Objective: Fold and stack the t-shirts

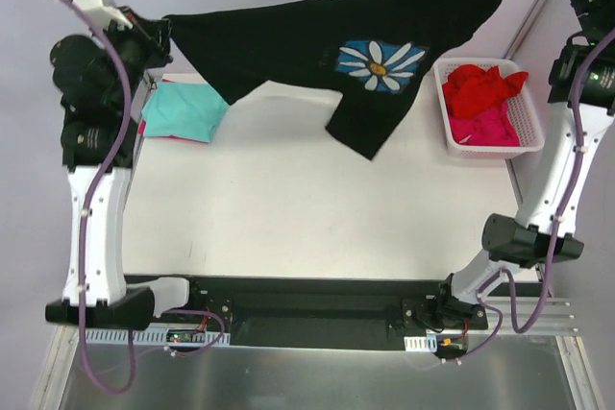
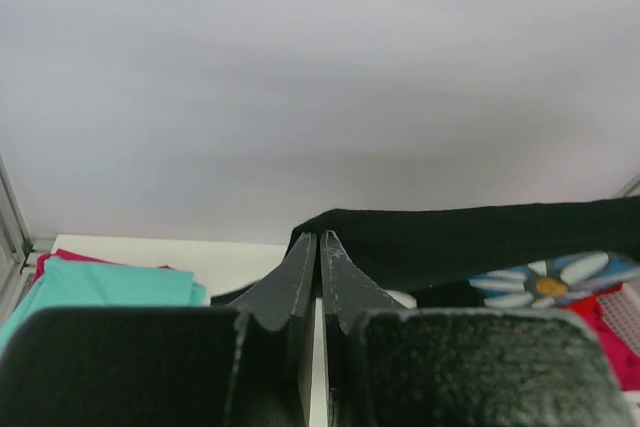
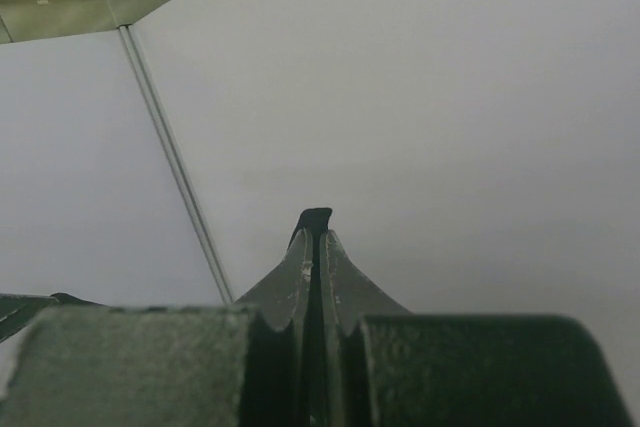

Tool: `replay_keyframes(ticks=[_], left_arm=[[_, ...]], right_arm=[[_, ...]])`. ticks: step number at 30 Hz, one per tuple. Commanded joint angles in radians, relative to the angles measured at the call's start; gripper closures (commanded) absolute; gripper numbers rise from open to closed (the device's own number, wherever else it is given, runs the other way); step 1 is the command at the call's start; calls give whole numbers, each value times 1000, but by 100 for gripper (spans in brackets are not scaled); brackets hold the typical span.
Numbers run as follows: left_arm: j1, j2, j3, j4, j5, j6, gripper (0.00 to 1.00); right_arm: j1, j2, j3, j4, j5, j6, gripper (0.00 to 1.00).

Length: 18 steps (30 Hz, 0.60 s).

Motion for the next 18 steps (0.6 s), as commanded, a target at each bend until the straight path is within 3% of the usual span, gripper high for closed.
replay_keyframes(ticks=[1,9,13,18], left_arm=[[2,-180,-160,70,-15,-13,100],[2,-397,-307,-15,-8,-31,100],[2,-434,-266,-57,2,-39,100],[0,-443,-154,-124,5,-40,100]], right_arm=[[-16,-175,-140,139,-39,19,100],[-16,-564,-554,119,-72,-62,100],[-16,-620,-533,41,-72,-74,100],[-16,-614,-377,-16,-47,-39,100]])
